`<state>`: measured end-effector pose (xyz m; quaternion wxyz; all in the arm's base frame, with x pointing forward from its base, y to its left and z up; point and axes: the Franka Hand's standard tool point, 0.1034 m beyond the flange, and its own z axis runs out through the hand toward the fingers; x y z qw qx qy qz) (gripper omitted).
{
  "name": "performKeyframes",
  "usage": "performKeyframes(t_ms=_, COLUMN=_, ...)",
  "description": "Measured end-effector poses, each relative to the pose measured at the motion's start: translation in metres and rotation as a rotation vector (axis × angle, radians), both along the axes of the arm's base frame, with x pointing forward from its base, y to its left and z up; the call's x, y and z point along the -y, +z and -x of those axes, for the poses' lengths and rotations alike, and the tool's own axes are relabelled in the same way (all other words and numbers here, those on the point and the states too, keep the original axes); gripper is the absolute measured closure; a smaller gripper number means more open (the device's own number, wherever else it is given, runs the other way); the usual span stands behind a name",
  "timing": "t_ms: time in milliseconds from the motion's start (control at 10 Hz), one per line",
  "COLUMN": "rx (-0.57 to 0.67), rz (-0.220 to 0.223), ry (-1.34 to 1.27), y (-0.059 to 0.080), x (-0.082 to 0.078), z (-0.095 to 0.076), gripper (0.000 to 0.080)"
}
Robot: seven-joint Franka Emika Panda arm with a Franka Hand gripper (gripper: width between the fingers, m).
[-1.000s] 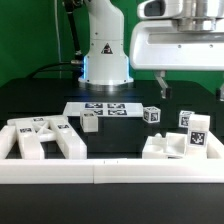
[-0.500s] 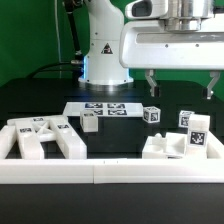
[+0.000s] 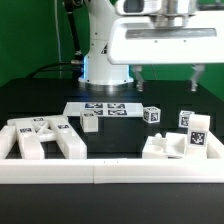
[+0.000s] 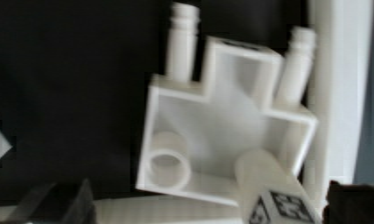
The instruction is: Assemble chair
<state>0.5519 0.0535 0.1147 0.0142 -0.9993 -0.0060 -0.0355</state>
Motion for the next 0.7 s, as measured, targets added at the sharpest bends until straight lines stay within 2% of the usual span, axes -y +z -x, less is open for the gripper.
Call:
performKeyframes(t_ms=100, rx=-0.014, rz=0.003, ry=0.046, y=-0.002, x=0.017, z=0.011, gripper=0.0151)
performKeyframes(t_ms=200, rx=-0.017, rz=0.008, ry=0.073, y=-0.006, x=0.028, z=0.016, gripper=0.0151)
performKeyframes(t_ms=600, rx=-0.019, rz=0.007, ry=0.067, y=-0.007, x=0.028, z=0.018, gripper=0.0151)
performKeyframes(t_ms=700, rx=-0.031, rz=0.008, ry=0.080, y=-0.011, x=0.032, z=0.032, gripper=0.0151)
